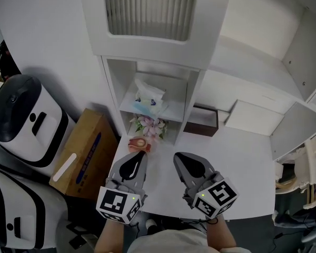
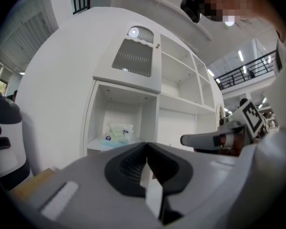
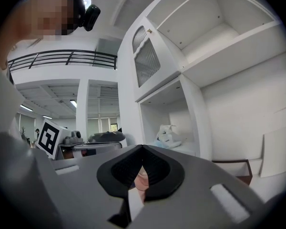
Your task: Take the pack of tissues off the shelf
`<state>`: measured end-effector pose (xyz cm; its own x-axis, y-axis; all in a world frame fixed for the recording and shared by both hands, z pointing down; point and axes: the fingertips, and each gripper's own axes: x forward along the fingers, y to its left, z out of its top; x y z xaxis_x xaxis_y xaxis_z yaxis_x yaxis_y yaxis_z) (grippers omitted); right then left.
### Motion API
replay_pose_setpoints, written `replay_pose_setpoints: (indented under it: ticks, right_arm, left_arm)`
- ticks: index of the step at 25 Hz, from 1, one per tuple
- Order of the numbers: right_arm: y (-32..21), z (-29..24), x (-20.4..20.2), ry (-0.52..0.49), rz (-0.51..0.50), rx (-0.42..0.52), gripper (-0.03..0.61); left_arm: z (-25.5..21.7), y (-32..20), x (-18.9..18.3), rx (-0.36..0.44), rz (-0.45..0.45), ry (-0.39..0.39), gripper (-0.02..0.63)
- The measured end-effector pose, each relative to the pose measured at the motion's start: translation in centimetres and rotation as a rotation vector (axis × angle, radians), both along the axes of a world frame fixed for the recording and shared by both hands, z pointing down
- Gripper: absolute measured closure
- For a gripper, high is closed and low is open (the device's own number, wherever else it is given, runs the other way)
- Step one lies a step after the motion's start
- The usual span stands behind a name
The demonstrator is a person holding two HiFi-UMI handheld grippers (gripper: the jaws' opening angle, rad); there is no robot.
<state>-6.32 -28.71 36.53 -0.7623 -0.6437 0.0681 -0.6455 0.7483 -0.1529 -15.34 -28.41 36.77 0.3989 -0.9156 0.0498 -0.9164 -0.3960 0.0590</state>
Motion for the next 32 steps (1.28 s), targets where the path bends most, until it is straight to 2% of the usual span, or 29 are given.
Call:
replay_pose_setpoints:
  ticks: [6, 16, 21, 32]
  right_arm:
    - [-1.8, 0.1, 0.2, -0.004, -0.024, -0.005, 0.577]
    - [-4.1, -0.2, 0.6, -0.01, -0.055, -0.007, 0.577]
    - [-5.0, -0.2, 0.8, -0.013, -0.061, -0.011, 0.577]
    - [-7.0, 0.1, 2.1, -0.013, -0.054, -0.017, 0.577]
  left_arm:
    - [0.4, -1.8, -0.2, -0.017, -0.045, -0.01, 0.611]
    - [0.0, -5.3, -0.6, -0.061, -0.092, 0.021, 0.58]
    - [0.1, -7.2, -0.5, -0.085, -0.101, -0.012, 0.538]
    - [1.0, -11.1, 0.7, -0.134, -0.088, -0.018, 0.463]
